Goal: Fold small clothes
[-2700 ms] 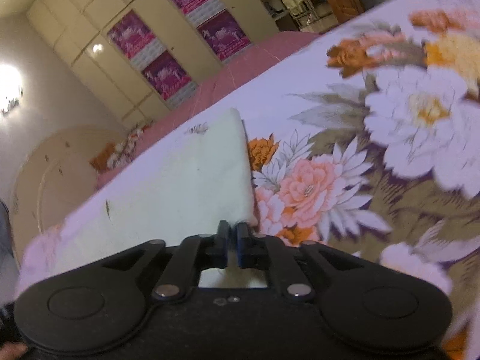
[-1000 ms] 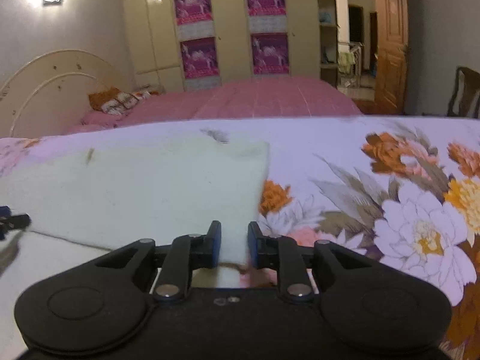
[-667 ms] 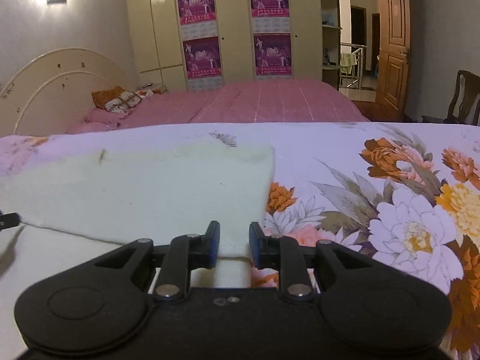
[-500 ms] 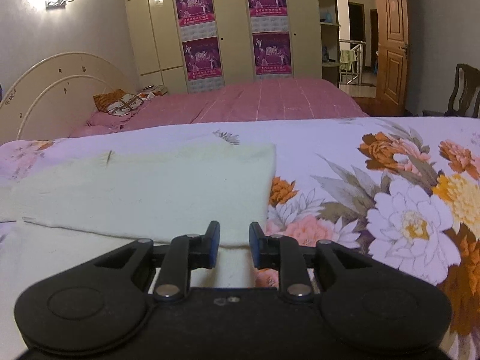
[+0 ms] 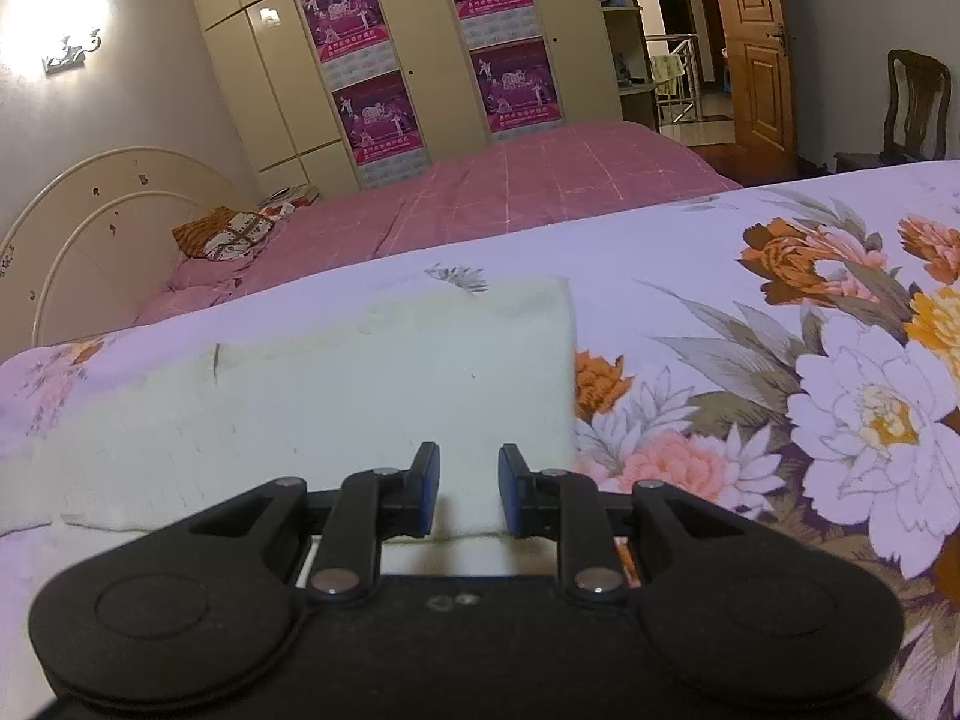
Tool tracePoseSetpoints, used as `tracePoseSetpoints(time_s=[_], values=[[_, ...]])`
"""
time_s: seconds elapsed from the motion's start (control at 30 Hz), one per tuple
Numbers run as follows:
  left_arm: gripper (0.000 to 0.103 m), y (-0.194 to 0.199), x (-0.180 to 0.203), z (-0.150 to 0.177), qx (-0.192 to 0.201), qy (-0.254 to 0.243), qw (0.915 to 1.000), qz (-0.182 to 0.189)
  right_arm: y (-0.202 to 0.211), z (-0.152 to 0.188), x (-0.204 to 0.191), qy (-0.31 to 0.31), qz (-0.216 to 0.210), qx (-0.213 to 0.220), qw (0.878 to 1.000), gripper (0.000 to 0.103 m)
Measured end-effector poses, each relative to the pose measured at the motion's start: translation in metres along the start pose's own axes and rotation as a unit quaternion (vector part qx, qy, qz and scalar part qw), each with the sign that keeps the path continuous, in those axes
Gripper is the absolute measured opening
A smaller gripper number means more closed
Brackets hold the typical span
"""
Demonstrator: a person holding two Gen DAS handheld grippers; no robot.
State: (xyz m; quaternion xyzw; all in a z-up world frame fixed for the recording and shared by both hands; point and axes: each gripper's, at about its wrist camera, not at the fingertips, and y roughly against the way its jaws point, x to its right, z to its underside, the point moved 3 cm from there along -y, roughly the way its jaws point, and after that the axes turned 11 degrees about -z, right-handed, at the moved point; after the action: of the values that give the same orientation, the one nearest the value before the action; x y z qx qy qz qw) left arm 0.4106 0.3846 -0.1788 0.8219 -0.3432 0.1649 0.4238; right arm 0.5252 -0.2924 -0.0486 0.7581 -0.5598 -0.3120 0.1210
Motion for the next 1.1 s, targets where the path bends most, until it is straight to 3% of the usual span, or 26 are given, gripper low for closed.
tracePoseSetpoints(time_s=[0.2, 0.23, 0.27, 0.3, 0.33, 0.4, 0.5, 0.67, 0.77, 1.0, 1.1], values=[[0.071, -0.023, 0.007, -0.012, 0.002, 0.021, 0.9998, -0.004, -0.001, -0.001, 0.004, -0.002, 0.002, -0.002, 1.000, 0.022], [0.064, -0.024, 0.008, -0.013, 0.004, 0.022, 0.9997, -0.006, 0.000, -0.001, 0.006, -0.005, 0.003, -0.001, 1.000, 0.022], [0.043, -0.026, 0.010, -0.013, 0.007, 0.019, 0.9996, -0.019, 0.001, -0.001, 0.008, -0.009, 0.003, -0.002, 1.000, 0.022], [0.028, -0.030, 0.010, -0.013, 0.003, 0.014, 0.9994, -0.032, 0.002, 0.000, 0.010, -0.012, 0.004, -0.002, 1.000, 0.022], [0.003, -0.036, 0.010, -0.013, -0.011, 0.013, 0.9991, -0.038, 0.002, 0.000, 0.011, -0.014, 0.006, -0.002, 1.000, 0.022], [0.002, -0.039, 0.021, -0.014, -0.008, -0.004, 0.9995, -0.031, 0.004, 0.001, 0.015, -0.019, 0.007, -0.002, 1.000, 0.022], [0.002, -0.020, 0.065, 0.001, 0.016, -0.096, 0.9950, 0.020, 0.008, 0.002, 0.017, -0.020, 0.006, 0.002, 1.000, 0.022], [0.002, 0.005, 0.161, 0.063, 0.021, -0.229, 0.9671, 0.109, 0.008, 0.006, 0.020, -0.029, 0.007, 0.003, 1.000, 0.022], [0.002, 0.014, 0.206, 0.107, 0.002, -0.276, 0.9502, 0.145, 0.008, 0.008, 0.019, -0.029, 0.005, 0.003, 1.000, 0.022], [0.002, 0.033, 0.283, 0.222, -0.054, -0.359, 0.9125, 0.189, 0.016, 0.012, 0.022, -0.034, 0.006, 0.012, 0.999, 0.022], [0.002, 0.051, 0.304, 0.270, -0.065, -0.407, 0.8890, 0.200, 0.020, 0.012, 0.026, -0.040, 0.005, 0.017, 0.999, 0.022]])
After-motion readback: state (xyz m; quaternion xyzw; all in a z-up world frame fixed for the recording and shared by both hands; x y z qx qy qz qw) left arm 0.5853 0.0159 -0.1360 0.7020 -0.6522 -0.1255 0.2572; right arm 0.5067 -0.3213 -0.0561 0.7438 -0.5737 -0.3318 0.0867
